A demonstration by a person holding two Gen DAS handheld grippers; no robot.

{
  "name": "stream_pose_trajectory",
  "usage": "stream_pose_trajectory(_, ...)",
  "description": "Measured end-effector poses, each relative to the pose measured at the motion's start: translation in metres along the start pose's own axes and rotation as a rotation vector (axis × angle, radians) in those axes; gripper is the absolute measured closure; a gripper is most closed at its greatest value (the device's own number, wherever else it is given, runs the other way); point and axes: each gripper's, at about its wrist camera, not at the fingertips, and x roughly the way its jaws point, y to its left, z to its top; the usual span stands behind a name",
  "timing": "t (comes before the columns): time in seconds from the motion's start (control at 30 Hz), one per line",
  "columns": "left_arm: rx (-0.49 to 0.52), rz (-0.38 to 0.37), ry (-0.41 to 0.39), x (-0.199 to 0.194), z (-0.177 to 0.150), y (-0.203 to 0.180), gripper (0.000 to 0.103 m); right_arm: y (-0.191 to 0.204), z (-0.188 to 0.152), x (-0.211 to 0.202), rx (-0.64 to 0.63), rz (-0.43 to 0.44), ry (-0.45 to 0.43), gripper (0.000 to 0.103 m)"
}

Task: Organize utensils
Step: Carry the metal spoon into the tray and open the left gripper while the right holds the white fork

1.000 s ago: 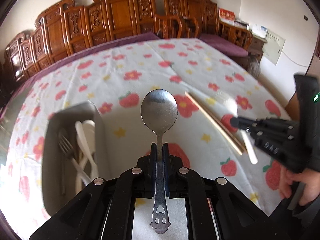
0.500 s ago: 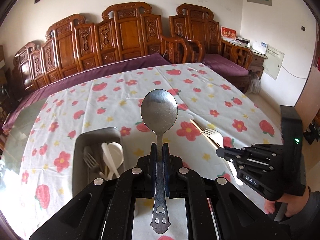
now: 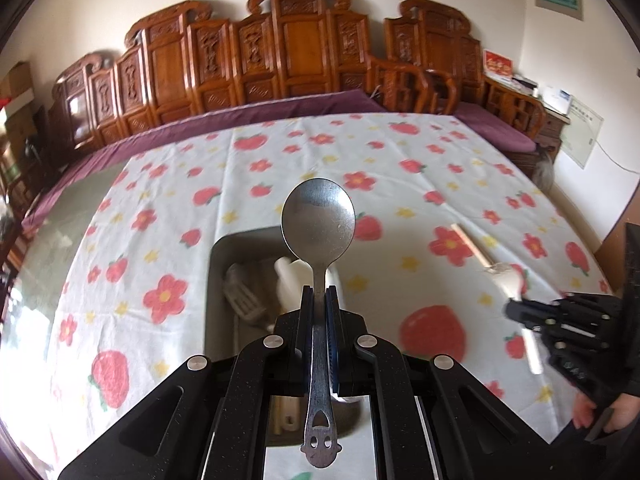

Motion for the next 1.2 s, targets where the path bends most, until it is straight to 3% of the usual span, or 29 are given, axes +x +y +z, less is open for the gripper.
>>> stream_pose_trajectory(0.43,-0.054,0.016,0.131,0.059,-0.024,0.036,0.098,0.010,-0.004,0.014,-0.031,-0.006,0.023,0.098)
stream_pose_trajectory(0.9,-0.058,0.034,0.147,0.080,-0.020,0.046,0.097,0.012,-0.001,0.019,-0.012,0.003,0.024,0.098)
stream_pose_trajectory(1.07,-0.079,0.006,0.106,0.060,-0.020,0.052,0.079,0.014,0.001,0.017,-0.004,0.000,0.029,0.098)
stream_pose_trajectory(1.2,-0.082,0.006,0.054,0.041,-0.020,0.056,0.071,0.023,0.006,0.013,-0.015,0.008,0.021,0.098)
